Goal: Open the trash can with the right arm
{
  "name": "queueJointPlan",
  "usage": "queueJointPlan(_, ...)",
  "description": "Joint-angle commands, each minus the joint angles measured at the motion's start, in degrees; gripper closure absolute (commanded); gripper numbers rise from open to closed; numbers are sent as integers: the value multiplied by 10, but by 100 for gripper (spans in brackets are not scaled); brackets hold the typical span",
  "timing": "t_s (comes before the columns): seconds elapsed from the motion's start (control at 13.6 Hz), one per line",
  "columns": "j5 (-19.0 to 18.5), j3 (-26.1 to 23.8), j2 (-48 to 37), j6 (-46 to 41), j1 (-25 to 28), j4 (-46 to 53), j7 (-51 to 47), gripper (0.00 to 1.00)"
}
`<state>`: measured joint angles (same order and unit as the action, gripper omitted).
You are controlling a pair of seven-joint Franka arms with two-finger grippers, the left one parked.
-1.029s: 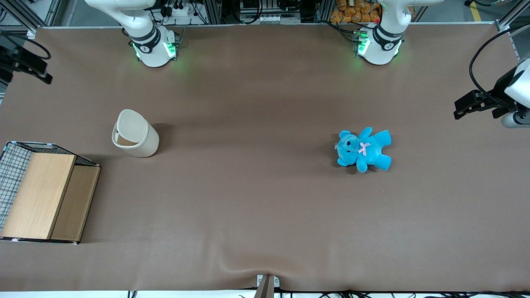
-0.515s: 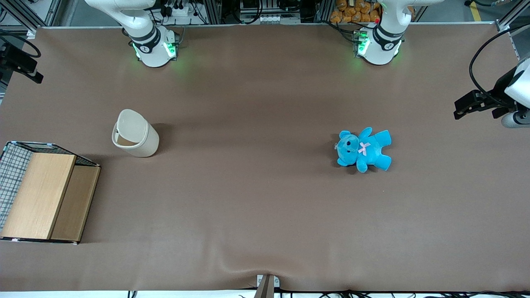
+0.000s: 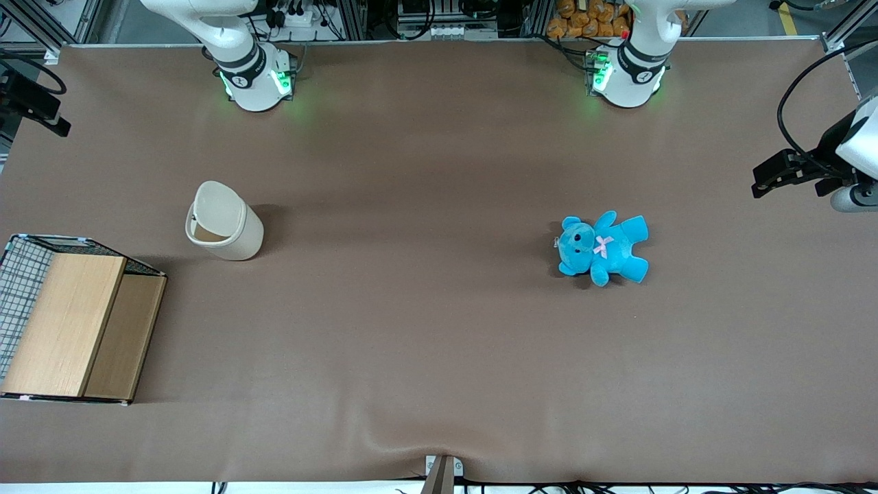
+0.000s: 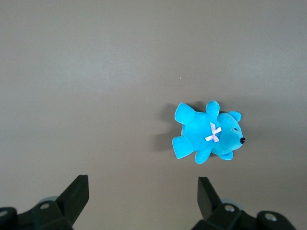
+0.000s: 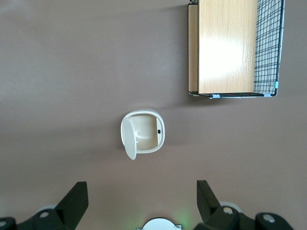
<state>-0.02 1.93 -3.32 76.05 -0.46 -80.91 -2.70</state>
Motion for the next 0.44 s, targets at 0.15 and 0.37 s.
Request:
queueJointPlan(0.15,4,-4,10,-12,-13,20,0,0)
queueJointPlan(0.37,2,-4,10,-13,-12,20,0,0)
